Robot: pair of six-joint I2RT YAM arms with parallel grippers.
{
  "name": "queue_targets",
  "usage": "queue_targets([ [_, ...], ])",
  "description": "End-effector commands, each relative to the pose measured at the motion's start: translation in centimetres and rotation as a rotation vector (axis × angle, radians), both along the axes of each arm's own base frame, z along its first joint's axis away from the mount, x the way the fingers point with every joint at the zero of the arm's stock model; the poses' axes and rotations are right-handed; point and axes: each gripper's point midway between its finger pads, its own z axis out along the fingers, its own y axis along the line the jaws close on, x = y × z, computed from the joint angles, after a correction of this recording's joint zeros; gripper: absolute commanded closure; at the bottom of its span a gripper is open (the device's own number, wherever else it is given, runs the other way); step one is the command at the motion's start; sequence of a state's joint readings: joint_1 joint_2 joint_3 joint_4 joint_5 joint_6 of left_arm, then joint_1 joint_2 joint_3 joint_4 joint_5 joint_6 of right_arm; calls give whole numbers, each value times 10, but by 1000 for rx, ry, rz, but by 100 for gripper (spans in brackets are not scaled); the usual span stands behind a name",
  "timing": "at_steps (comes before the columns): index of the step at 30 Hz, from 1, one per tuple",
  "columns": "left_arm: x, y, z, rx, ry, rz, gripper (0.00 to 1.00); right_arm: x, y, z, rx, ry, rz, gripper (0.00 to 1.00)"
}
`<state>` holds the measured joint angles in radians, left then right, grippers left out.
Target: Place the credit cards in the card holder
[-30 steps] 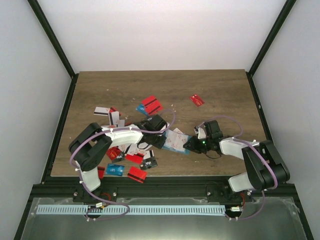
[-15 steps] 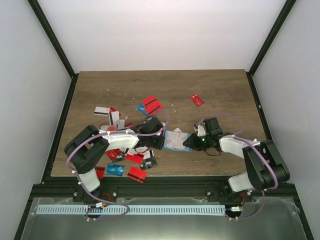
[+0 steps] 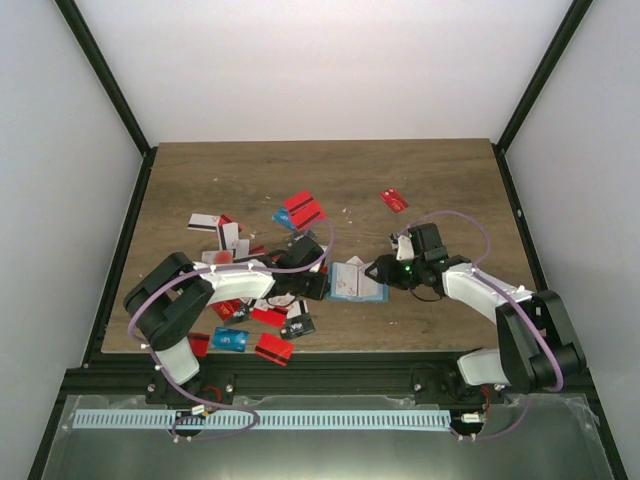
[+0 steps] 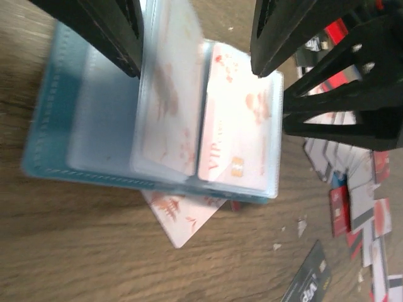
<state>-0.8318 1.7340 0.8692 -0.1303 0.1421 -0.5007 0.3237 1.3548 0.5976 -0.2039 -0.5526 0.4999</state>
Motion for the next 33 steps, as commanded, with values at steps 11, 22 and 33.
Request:
queue_targets([
  [11,16,18,20,210,-154,-158,37,11,-25,-9,-122,-3,-84,31],
  [22,25,1,16,244,-174,-280,49,10,-24,-13,-106,5,-61,31],
  [33,25,-8,3,230,-159,-339,56,10,-19,-18,-83,31,-26,32],
])
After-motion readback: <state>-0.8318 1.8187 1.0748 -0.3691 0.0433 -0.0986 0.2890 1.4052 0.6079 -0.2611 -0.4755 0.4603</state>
